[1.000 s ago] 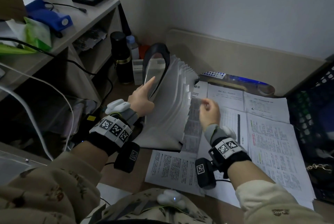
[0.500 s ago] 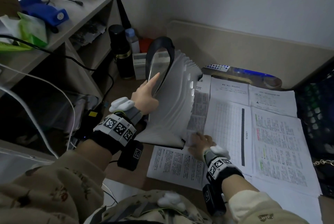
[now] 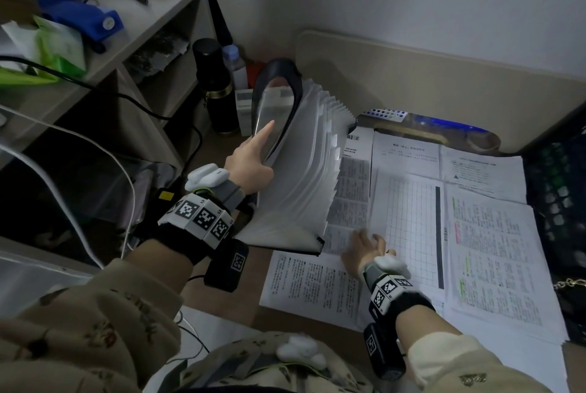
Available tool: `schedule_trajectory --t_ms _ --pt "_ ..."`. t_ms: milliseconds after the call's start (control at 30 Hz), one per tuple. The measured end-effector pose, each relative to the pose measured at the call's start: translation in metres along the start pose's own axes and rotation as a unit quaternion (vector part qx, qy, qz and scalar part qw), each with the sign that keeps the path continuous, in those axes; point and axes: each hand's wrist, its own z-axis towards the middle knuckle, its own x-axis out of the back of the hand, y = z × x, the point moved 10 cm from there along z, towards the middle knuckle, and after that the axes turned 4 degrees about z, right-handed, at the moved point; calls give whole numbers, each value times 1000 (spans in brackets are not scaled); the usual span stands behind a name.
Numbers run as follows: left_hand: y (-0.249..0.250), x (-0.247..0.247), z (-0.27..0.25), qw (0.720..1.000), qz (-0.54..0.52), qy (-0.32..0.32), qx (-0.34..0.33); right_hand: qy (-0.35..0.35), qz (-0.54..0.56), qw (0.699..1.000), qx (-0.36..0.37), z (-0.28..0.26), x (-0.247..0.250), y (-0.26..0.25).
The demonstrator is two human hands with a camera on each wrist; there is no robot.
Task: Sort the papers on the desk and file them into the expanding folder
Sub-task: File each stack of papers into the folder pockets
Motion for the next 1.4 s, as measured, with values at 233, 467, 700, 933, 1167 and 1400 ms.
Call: schedule_trajectory --t_ms 233,467,700,933,1167,1400 --pt "0 0 0 1000 10 -3 0 -21 -32 997 64 -9 -3 -24" --pt "-2 2 0 1000 8 -5 7 13 41 999 31 -8 11 -24" --pt "-3 6 0 1000 4 -1 11 39 134 985 -104 1 26 -4" --pt "-3 8 -1 1000 2 0 17 1 121 976 -183 2 28 5" --pt "-1 7 1 1000 -3 -5 5 -61 156 969 -182 2 12 2" --pt "-3 8 0 1000 -17 -8 0 36 381 918 -108 3 28 2"
